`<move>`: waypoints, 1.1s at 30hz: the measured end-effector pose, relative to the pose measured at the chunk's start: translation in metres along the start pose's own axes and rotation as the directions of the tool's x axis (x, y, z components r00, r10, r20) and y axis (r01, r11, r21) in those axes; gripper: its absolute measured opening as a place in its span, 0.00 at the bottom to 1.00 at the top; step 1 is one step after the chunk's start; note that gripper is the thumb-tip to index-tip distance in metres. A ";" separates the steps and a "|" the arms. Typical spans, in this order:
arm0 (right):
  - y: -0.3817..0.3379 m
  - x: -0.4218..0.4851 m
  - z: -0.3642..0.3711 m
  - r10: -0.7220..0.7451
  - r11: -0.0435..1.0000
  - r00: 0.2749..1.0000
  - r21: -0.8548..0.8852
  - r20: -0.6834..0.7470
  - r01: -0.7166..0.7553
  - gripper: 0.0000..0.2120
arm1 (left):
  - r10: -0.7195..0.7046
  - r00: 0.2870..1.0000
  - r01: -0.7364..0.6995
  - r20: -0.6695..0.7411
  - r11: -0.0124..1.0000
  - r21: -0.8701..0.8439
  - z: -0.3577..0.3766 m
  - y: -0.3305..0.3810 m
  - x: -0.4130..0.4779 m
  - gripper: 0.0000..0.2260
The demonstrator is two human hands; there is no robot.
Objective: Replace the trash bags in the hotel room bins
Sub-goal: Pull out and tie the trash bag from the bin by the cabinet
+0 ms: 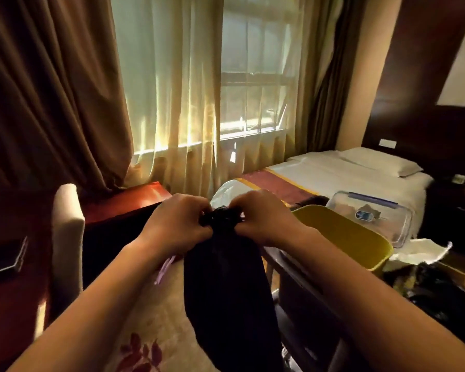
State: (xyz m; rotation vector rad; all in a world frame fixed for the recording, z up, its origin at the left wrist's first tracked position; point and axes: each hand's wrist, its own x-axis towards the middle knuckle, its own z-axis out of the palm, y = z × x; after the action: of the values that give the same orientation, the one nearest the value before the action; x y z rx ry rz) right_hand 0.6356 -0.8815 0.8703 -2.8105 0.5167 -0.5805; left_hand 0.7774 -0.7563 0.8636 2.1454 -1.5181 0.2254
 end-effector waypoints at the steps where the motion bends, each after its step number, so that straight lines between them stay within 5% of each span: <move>1: 0.002 0.007 -0.004 0.018 1.000 1.000 -0.005 -0.011 -0.018 0.12 | 0.036 0.999 -0.036 0.021 0.999 -0.017 -0.003 -0.002 0.014 0.10; 5: 0.010 0.036 -0.023 0.091 0.993 0.993 -0.066 -0.082 -0.096 0.11 | 0.154 0.987 -0.152 0.041 0.987 -0.047 -0.015 -0.005 0.063 0.10; 21: 0.073 0.110 -0.185 0.079 0.951 0.885 -0.231 -0.459 -0.205 0.09 | 0.406 0.858 -0.464 -0.315 0.876 -0.131 -0.062 0.075 0.242 0.11; 33: 0.152 0.097 -0.256 0.136 0.888 0.824 -0.302 -0.550 -0.348 0.12 | 0.511 0.762 -0.619 -0.398 0.755 -0.216 -0.021 0.167 0.328 0.11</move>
State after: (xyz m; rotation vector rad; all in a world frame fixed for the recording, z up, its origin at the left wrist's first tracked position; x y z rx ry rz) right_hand 0.5673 -1.0950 1.0889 -2.8390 1.2073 -1.3179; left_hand 0.7467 -1.0630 1.0654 1.2520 -1.8238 0.4587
